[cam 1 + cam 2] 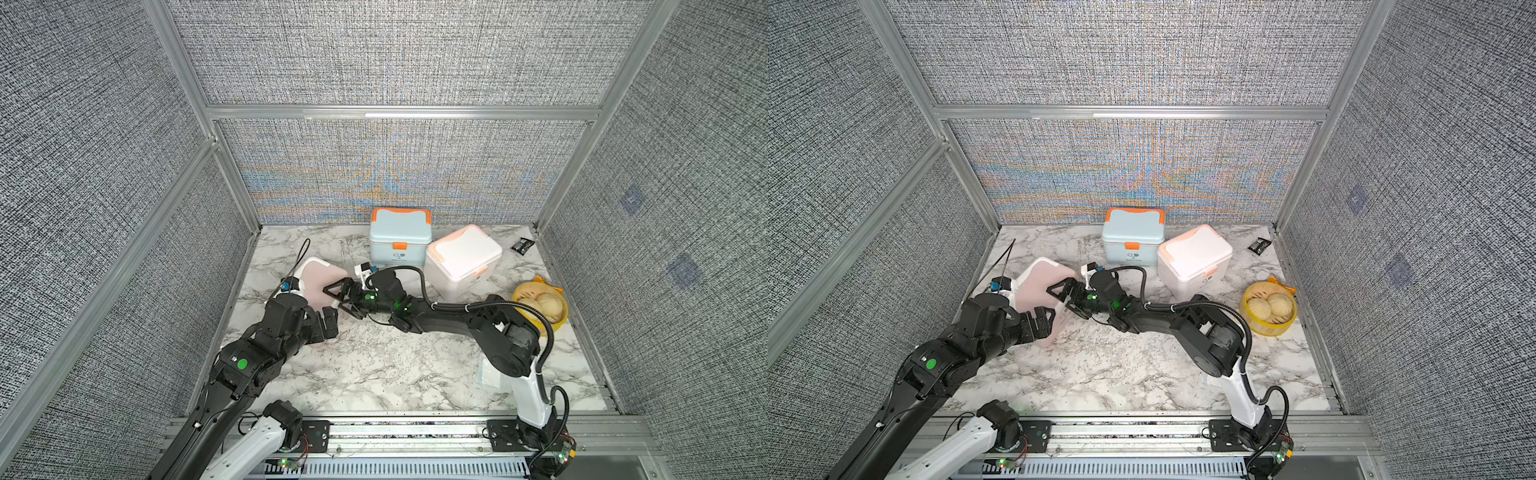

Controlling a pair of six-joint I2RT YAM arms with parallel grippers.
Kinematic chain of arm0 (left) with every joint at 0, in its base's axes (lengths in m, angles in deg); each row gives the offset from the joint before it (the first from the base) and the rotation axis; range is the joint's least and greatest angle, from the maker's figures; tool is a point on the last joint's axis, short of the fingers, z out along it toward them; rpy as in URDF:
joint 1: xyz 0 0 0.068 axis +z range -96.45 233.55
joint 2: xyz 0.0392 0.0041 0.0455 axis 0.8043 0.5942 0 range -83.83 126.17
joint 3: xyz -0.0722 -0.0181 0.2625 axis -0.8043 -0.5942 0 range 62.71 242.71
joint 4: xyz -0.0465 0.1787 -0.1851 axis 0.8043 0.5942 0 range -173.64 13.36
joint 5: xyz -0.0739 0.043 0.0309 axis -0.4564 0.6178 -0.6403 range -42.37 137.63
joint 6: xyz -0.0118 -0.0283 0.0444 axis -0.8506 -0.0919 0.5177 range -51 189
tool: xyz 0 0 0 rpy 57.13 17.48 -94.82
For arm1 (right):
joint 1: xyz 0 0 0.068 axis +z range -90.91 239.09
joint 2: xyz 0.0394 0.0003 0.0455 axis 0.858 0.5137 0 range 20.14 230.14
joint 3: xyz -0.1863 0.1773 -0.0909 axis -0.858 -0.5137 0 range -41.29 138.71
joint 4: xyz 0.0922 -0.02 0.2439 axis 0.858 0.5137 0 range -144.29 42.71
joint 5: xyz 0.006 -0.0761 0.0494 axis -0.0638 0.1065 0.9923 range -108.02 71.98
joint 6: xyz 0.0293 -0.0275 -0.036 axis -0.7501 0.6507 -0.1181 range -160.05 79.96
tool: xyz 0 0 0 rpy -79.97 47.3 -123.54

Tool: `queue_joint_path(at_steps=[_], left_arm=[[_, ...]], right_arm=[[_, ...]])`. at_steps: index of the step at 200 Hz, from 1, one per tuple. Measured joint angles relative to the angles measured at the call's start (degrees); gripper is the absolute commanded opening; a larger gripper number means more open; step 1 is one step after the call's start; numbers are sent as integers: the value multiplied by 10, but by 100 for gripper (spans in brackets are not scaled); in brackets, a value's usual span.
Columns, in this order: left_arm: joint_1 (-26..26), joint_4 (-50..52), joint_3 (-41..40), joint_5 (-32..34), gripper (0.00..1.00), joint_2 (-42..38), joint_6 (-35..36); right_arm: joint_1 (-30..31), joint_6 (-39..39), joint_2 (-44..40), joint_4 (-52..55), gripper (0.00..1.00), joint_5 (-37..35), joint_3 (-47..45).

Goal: Open first aid kits and take out gauze
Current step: Move the first aid kit to the center of the board.

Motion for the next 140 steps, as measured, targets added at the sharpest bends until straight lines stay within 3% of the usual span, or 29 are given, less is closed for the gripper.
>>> queue_joint_path(at_steps=[45,76,140], left_arm=[[33,-3,-43,20,99,-4,-19],[56,-5,-72,22,100,-5,-44],[130,-89,-117,-38,99,64,-82]], right_arm=[[-19,36,-46,62,99,-2,-10],[-53,108,-100,155,99,25,-24],[-103,309,-28,390,93,106,194]])
